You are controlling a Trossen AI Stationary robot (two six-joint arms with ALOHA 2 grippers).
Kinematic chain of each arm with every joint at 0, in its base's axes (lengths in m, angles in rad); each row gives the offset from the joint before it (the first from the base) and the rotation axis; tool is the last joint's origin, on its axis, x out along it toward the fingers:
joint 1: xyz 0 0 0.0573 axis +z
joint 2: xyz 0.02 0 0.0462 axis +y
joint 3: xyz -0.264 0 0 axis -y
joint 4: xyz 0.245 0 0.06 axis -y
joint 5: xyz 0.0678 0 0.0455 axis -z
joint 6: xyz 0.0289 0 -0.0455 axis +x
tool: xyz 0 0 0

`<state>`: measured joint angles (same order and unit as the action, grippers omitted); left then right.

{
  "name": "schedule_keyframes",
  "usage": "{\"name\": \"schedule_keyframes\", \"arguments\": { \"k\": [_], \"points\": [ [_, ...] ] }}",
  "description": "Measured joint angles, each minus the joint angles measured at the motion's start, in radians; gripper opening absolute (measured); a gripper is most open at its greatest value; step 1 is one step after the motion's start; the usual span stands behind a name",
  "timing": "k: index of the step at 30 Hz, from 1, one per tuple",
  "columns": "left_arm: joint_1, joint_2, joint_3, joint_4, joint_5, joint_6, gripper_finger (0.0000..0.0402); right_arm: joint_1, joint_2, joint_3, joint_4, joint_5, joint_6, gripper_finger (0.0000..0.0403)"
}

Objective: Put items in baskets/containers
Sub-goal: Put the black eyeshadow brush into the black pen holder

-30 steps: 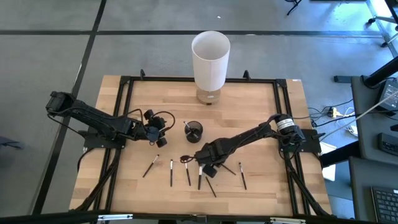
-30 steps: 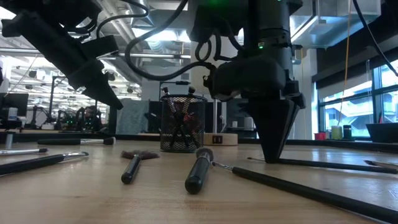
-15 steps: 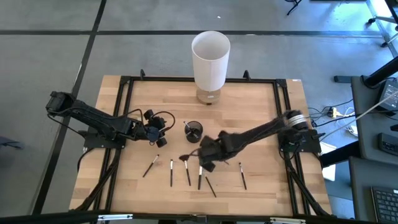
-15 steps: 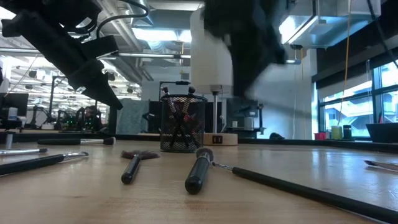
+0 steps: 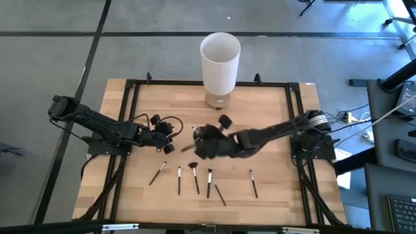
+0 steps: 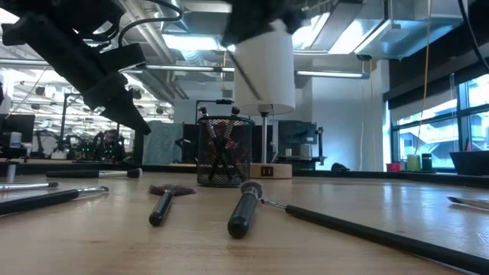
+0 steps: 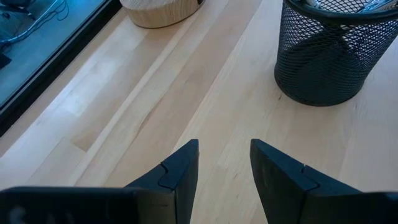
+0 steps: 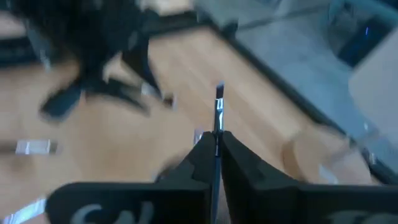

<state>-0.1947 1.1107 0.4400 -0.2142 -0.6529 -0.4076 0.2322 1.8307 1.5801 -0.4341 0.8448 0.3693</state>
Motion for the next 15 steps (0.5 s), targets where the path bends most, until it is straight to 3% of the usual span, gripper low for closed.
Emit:
{"name": "schedule_keyframes", "arguments": {
  "k": [3,8,15],
  "points": [
    [0.000,0.000,0.000,-0.001,0.000,0.000,0.0141,-0.033,0.031,0.002,0.100,-0.040,-0.116,0.0019],
    [0.000,0.000,0.000,-0.016,0.000,0.002,0.0141,-0.073,0.039,-0.008,0.144,-0.114,-0.135,0.0019],
    [0.000,0.000,0.000,-0.039,0.002,0.000,0.0141,-0.095,0.042,-0.181,0.377,-0.199,-0.136,0.0019]
  ]
}}
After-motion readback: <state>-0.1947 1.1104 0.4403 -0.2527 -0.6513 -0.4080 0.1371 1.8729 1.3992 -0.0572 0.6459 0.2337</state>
